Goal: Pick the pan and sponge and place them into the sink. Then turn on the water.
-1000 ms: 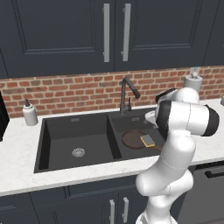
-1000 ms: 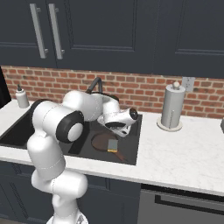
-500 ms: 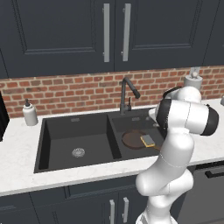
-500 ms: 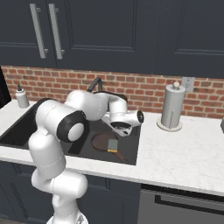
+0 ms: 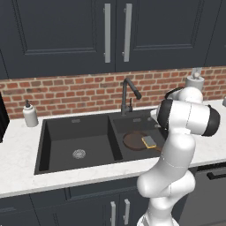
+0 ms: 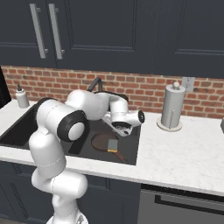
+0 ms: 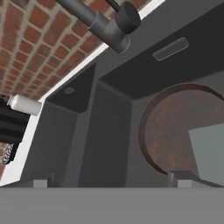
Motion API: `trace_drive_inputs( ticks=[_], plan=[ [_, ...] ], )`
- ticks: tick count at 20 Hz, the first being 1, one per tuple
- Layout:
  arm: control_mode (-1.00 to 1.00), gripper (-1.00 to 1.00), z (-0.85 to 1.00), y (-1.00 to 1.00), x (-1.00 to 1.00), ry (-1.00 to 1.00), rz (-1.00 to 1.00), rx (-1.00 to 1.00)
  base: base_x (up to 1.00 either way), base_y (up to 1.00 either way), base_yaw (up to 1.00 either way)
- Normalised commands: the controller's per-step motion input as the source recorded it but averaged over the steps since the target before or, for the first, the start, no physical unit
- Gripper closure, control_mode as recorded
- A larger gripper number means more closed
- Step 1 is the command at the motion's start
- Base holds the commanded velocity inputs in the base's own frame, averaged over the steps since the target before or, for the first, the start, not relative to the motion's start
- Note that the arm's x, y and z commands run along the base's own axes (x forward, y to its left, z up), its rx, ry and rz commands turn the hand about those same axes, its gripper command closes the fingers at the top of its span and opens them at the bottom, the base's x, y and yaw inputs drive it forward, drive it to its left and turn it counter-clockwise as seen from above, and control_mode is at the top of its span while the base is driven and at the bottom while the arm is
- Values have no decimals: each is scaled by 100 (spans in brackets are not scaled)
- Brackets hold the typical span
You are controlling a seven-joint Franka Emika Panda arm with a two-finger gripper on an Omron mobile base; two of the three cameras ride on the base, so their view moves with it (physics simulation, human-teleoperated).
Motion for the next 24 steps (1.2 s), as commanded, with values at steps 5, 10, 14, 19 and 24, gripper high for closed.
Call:
trace_drive_inputs(
  ticks=[5,10,14,19,24],
  plan=[
    [-100,-100,7,12,7,0,-2,7,0,0,0],
    [-100,-100,1,25,10,-6,-3,5,0,0,0],
    [-100,-100,0,19,11,-9,-4,6,0,0,0],
    [-100,-100,2,3,27,-2,-4,3,0,0,0],
    [-100,-100,4,0,24,0,-3,1,0,0,0]
  ],
)
